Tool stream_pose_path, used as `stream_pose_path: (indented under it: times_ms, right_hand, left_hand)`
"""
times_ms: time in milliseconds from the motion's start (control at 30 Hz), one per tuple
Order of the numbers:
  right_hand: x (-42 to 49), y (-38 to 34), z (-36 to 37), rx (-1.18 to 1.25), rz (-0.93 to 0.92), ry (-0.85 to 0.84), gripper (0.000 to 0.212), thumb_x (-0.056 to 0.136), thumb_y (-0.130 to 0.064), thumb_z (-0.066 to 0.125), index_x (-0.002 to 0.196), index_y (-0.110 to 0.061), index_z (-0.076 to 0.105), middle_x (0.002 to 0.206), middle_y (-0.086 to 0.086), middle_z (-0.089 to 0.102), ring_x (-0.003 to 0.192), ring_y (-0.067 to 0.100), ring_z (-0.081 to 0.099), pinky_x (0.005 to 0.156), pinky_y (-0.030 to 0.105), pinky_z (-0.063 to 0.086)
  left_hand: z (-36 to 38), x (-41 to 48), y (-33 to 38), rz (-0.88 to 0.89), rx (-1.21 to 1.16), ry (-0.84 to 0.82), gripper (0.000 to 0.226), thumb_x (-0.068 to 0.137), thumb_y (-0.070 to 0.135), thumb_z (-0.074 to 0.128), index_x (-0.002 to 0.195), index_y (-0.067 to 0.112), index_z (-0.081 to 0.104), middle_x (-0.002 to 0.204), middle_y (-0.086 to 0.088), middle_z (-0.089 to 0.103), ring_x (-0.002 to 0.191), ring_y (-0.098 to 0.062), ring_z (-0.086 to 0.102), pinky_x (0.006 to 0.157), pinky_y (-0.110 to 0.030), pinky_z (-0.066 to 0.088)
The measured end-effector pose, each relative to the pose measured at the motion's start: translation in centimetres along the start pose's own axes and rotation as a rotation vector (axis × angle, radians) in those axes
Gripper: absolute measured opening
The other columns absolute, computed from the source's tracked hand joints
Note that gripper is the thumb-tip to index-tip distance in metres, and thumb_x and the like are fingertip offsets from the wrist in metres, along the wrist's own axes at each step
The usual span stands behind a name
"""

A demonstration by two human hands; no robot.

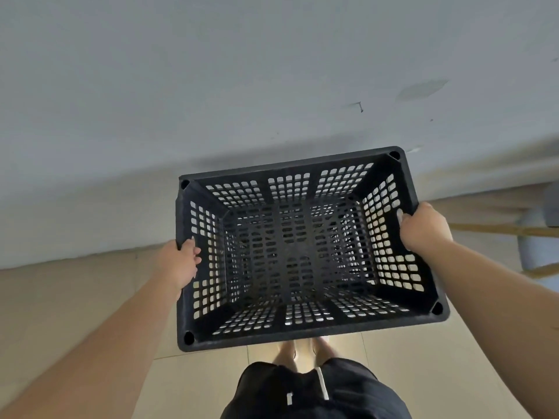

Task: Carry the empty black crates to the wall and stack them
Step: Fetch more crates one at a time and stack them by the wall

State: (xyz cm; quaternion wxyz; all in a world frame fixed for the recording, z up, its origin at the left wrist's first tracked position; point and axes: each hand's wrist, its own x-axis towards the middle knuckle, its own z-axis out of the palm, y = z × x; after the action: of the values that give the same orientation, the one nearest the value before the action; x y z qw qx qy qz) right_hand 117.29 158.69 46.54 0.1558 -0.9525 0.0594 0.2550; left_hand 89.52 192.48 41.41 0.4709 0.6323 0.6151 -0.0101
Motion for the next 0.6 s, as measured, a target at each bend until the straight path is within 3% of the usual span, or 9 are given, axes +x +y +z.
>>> stream_pose_path:
  times_ms: [100,233,333,467,600]
  right_hand:
    - [0.8,-0.6,0.3,-0.015,0.009,-0.011,0.033,0.102,-0.023,0.044,0.125,0.001,0.047,0.115,0.025,0.061,0.1,0.042,0.061,0.074,0.041,0.049]
    - [1.2,-0.9,0.7,-0.04,0.019,-0.017,0.032,0.103,-0.022,0.042,0.125,0.002,0.044,0.116,0.026,0.06,0.101,0.043,0.06,0.073,0.041,0.047]
    - [1.4,-1.1,0.6,-0.08,0.02,-0.043,0.035,0.103,-0.02,0.043,0.128,0.004,0.04,0.122,0.029,0.057,0.108,0.045,0.058,0.073,0.04,0.043]
    - [1.3,-1.3,0.5,-0.091,0.036,-0.078,0.037,0.102,-0.022,0.045,0.129,0.003,0.039,0.12,0.027,0.058,0.106,0.043,0.06,0.072,0.041,0.046]
    - [1.0,-1.0,0.9,-0.094,0.03,-0.1,0.038,0.104,-0.029,0.043,0.125,0.003,0.039,0.117,0.027,0.059,0.102,0.043,0.061,0.07,0.042,0.047]
  left_hand:
    - [0.2,0.8,0.3,0.007,0.019,0.02,0.027,0.108,0.032,0.044,0.119,0.011,0.058,0.098,-0.003,0.068,0.08,-0.014,0.062,0.077,-0.043,0.056]
    - [0.6,1.2,0.7,0.01,0.038,0.045,0.019,0.109,0.031,0.043,0.114,0.017,0.054,0.1,-0.001,0.067,0.082,-0.015,0.062,0.091,-0.05,0.056]
    - [0.9,1.1,0.6,-0.012,0.029,0.046,0.019,0.109,0.03,0.04,0.115,0.015,0.049,0.106,-0.004,0.066,0.089,-0.019,0.061,0.093,-0.047,0.054]
    - [1.0,1.3,-0.6,-0.113,0.044,0.055,0.043,0.108,0.041,0.037,0.12,0.007,0.061,0.109,-0.004,0.068,0.089,-0.017,0.062,0.082,-0.034,0.046]
    - [0.6,1.5,-1.3,-0.146,0.117,0.058,0.048,0.107,0.044,0.035,0.12,0.009,0.065,0.11,-0.007,0.07,0.095,-0.023,0.065,0.083,-0.036,0.046]
